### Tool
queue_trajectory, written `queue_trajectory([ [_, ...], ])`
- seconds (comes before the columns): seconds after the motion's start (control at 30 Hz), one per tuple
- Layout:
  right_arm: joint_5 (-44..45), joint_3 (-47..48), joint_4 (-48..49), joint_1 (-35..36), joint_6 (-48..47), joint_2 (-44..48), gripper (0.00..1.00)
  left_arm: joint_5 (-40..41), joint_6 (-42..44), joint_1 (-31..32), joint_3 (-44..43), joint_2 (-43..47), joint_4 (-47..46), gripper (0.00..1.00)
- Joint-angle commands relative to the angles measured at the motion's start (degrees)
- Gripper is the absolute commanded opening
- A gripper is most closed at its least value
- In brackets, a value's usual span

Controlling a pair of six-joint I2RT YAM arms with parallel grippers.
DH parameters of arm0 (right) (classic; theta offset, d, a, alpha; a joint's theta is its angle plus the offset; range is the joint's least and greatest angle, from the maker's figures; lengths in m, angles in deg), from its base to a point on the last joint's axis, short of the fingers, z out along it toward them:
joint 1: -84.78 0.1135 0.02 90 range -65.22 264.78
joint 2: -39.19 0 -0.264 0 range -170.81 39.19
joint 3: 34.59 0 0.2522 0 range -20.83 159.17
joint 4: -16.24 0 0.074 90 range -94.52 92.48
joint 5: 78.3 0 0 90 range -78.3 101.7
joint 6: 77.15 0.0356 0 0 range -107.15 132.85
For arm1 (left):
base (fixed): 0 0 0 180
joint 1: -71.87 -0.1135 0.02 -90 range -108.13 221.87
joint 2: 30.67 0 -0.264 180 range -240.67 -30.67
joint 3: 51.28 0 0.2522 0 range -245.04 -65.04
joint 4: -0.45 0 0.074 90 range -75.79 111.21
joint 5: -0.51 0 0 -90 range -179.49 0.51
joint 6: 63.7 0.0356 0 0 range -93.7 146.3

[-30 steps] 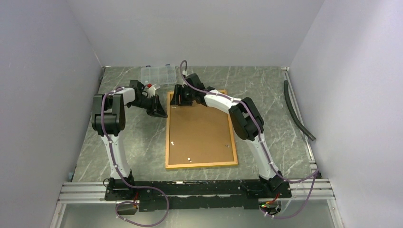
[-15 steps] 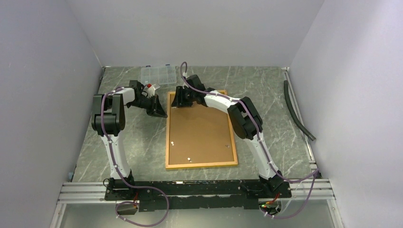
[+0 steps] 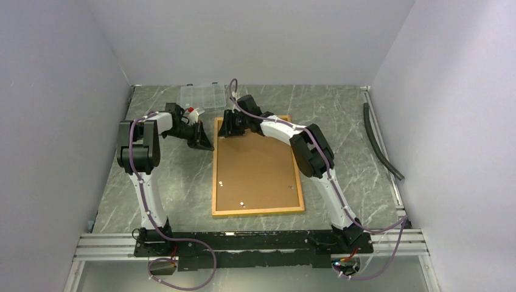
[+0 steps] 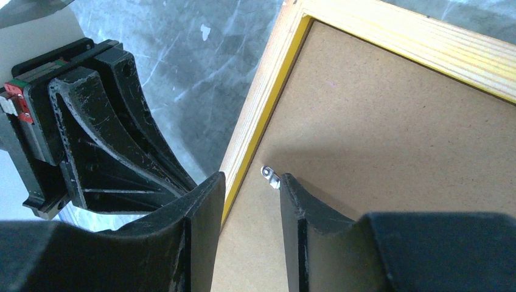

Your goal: Put the photo into the frame

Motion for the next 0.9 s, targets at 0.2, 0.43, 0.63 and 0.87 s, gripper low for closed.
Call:
queue_trajectory([
  [0.2, -3.8, -1.4, 0.6, -0.1, -0.9, 2.0, 0.40, 1.7, 1.7, 0.8, -0.2, -0.1, -0.8, 0.07],
  [0.43, -4.8, -0.1, -1.2, 0.1, -1.2, 1.8, 0.39, 1.6, 1.8, 0.8, -0.3, 0.1, -0.6, 0.07],
  [0.63, -6.1, 0.6, -1.4, 0.3, -0.8, 1.3, 0.39, 1.4, 1.7, 0.8, -0.4, 0.1, -0.7, 0.06],
  [0.87, -5.4, 1.4, -0.8, -2.2, -1.4, 4.7, 0.41, 1.5, 2.0, 0.8, -0.3, 0.4, -0.4, 0.06],
])
